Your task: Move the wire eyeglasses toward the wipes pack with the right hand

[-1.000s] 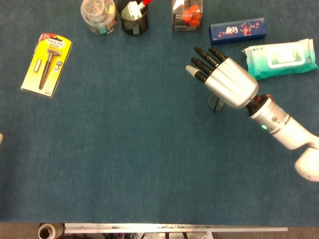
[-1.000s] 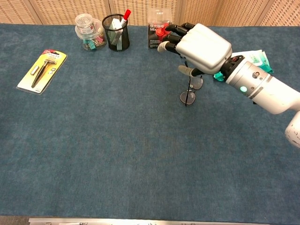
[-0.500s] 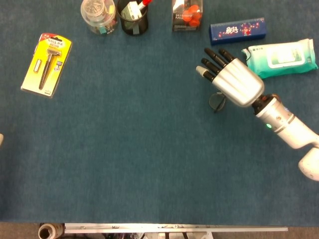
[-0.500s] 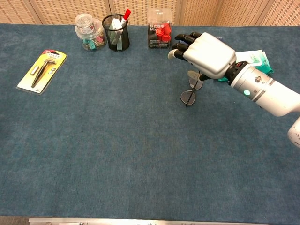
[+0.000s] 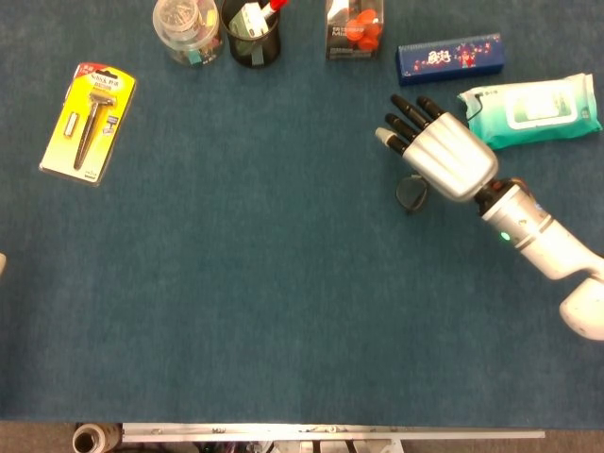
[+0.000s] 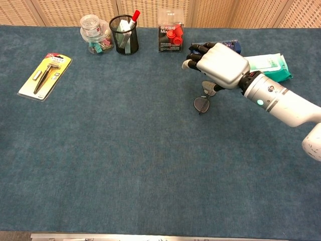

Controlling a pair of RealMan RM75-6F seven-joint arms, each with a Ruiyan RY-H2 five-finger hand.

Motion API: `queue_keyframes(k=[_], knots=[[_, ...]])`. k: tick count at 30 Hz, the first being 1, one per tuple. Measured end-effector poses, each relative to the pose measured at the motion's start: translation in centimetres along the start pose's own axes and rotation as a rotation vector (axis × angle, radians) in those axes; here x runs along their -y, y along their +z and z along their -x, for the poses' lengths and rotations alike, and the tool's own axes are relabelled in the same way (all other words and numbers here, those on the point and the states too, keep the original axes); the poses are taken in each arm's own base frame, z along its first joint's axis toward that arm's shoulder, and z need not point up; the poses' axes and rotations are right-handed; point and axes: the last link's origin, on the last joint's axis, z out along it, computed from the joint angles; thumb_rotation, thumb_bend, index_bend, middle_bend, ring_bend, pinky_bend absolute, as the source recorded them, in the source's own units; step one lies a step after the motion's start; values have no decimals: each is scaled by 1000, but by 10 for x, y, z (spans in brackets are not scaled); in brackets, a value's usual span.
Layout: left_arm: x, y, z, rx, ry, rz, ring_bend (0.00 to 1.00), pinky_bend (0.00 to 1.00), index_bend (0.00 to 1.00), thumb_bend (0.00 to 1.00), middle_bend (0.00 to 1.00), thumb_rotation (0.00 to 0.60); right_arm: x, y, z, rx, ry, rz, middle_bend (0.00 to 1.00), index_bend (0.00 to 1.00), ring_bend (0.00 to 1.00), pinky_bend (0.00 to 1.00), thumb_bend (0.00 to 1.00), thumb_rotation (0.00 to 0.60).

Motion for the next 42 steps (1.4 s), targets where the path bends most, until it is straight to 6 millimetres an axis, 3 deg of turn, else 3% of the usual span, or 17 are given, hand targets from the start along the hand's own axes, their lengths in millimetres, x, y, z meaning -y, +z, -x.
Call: queue_keyframes(k=[42], knots=[[-3, -1, 3, 12, 3, 16, 437, 562, 667, 228, 553, 600, 1, 14, 31, 83, 22, 35, 296, 291, 126, 268, 275, 600]])
